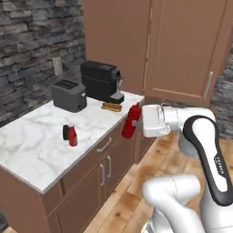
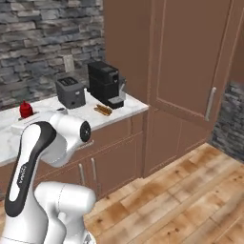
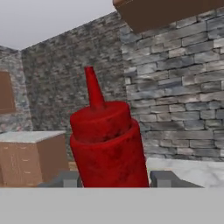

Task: There are various items on the counter. Only move the condiments/shakers into the cabinet.

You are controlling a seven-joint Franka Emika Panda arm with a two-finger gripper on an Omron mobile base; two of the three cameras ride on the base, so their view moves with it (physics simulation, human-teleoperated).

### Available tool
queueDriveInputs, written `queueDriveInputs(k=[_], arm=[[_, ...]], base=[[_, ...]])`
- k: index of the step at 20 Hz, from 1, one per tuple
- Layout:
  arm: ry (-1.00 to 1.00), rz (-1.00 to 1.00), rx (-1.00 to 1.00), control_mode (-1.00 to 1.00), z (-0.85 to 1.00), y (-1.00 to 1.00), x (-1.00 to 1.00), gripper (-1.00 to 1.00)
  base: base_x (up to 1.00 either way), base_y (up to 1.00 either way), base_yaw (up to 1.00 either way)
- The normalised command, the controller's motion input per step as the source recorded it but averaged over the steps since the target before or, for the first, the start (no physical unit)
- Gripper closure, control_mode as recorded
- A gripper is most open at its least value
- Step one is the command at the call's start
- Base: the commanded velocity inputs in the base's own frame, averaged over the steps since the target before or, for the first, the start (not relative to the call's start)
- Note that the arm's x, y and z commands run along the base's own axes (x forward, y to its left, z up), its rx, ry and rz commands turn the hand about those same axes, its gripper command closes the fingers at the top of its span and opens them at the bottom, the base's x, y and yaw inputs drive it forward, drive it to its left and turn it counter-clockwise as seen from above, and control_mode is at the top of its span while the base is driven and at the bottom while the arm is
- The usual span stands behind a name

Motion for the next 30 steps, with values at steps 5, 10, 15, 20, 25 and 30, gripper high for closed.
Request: queueDriveInputs(k=[5,10,15,20,25,30], arm=[[0.00,0.00,0.00,1.00,0.00,0.00,0.00,1.00],[0.00,0.00,0.00,1.00,0.00,0.00,0.00,1.00],[0.00,0.00,0.00,1.00,0.00,0.00,0.00,1.00],[0.00,0.00,0.00,1.00,0.00,0.00,0.00,1.00],[0.00,0.00,0.00,1.00,0.00,0.00,0.00,1.00],[0.00,0.00,0.00,1.00,0.00,0.00,0.00,1.00]], base=[[0.02,-0.27,-0.70],[0.07,-0.98,-0.24],[0.08,-1.00,0.00],[0.42,-1.00,0.08],[0.63,-1.00,0.19],[0.91,-0.97,0.24]])
